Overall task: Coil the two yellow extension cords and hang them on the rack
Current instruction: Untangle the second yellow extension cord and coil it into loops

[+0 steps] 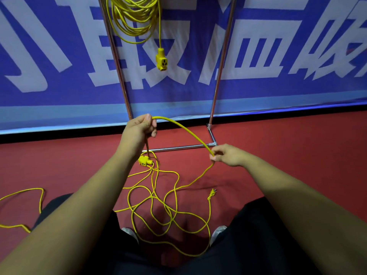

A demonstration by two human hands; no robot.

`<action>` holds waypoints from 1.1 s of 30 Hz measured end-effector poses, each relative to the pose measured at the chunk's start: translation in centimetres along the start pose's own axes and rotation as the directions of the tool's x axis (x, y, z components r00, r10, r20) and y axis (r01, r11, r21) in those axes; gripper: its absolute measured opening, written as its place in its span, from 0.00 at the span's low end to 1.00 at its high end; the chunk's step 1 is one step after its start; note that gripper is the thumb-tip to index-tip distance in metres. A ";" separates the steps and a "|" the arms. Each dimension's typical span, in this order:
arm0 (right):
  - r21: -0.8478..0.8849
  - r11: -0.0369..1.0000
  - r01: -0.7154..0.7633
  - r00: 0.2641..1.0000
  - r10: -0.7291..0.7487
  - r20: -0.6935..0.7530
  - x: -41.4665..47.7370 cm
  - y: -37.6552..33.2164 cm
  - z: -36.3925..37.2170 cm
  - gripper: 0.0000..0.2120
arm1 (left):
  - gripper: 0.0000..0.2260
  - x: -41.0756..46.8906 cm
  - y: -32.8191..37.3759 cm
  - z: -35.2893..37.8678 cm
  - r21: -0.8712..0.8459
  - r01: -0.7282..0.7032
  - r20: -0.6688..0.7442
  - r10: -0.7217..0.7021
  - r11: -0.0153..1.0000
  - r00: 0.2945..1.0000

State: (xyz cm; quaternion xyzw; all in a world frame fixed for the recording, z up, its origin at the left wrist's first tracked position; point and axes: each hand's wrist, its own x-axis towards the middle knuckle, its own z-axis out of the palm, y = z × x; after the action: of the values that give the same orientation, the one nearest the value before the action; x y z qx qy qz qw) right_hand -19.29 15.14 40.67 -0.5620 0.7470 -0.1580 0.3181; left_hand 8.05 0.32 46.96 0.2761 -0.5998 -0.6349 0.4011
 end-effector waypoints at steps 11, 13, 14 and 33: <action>-0.043 0.917 0.396 0.877 -0.392 -0.277 -2.8 -16.2 -5.1 0.07 | 0.14 -1.0 2.4 3.1 0.392 -0.091 0.279 -0.024 0.915 0.960; -0.026 0.924 0.382 0.884 -0.373 -0.282 -2.7 -16.1 -5.3 0.06 | 0.16 -0.8 2.5 3.4 0.317 -0.108 0.327 -0.002 0.942 0.945; 0.004 0.932 0.363 0.898 -0.348 -0.269 -2.3 -15.2 -5.1 0.07 | 0.16 -0.5 2.5 3.2 0.283 -0.115 0.304 0.025 0.952 0.952; 0.020 0.947 0.322 0.900 -0.299 -0.318 -0.3 -13.7 -3.3 0.08 | 0.13 0.8 4.2 2.4 0.485 -0.105 0.239 -0.016 0.868 0.971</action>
State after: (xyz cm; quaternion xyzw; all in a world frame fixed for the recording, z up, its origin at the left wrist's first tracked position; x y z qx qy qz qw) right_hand -11.28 10.62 51.33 -0.6299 0.6824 -0.3201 0.1873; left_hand 6.39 1.14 51.49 0.2784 -0.7917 -0.4789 0.2577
